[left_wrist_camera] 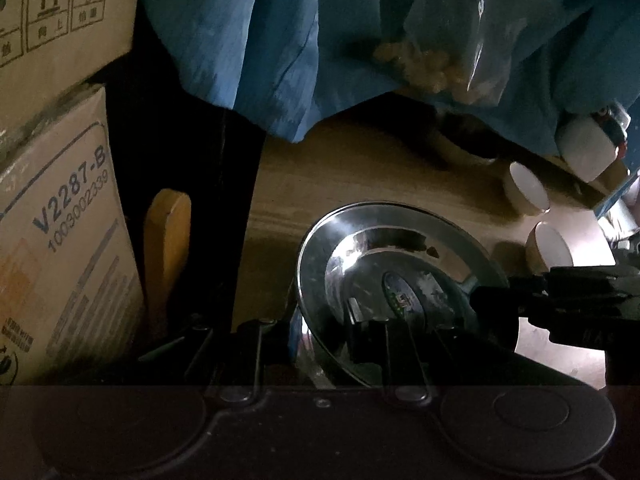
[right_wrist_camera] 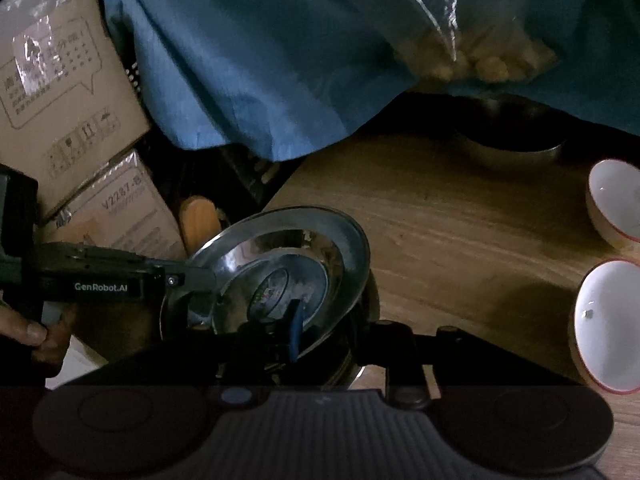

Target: Organize plates and bowls

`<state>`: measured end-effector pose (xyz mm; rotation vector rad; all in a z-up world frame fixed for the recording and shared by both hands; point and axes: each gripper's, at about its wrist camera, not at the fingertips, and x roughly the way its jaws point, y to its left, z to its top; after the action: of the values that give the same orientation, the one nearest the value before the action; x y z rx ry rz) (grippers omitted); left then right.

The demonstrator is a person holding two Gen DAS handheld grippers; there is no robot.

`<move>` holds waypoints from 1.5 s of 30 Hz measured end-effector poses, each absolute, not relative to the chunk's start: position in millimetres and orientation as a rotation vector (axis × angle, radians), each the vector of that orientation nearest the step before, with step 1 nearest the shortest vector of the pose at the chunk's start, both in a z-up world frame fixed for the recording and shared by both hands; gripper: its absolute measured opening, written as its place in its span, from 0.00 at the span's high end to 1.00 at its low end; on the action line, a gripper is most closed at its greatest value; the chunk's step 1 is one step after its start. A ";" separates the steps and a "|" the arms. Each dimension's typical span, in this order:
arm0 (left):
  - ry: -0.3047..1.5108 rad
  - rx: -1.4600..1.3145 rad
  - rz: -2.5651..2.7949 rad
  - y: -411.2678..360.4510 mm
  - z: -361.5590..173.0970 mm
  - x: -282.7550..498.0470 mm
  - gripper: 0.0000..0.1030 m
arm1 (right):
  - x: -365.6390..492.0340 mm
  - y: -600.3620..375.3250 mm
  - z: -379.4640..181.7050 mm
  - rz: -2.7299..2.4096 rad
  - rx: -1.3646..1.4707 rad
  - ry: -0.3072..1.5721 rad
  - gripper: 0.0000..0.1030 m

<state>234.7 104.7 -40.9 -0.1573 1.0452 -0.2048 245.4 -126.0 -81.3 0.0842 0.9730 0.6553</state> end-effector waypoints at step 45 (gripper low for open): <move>1.111 -0.003 -0.232 85.4 -38.4 242.7 0.64 | 237.7 -115.6 -79.6 0.704 -0.041 1.075 0.64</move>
<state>242.7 85.4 -38.4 -0.0030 1.1109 -0.2318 237.7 -115.6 -79.6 -0.0409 1.0754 0.7044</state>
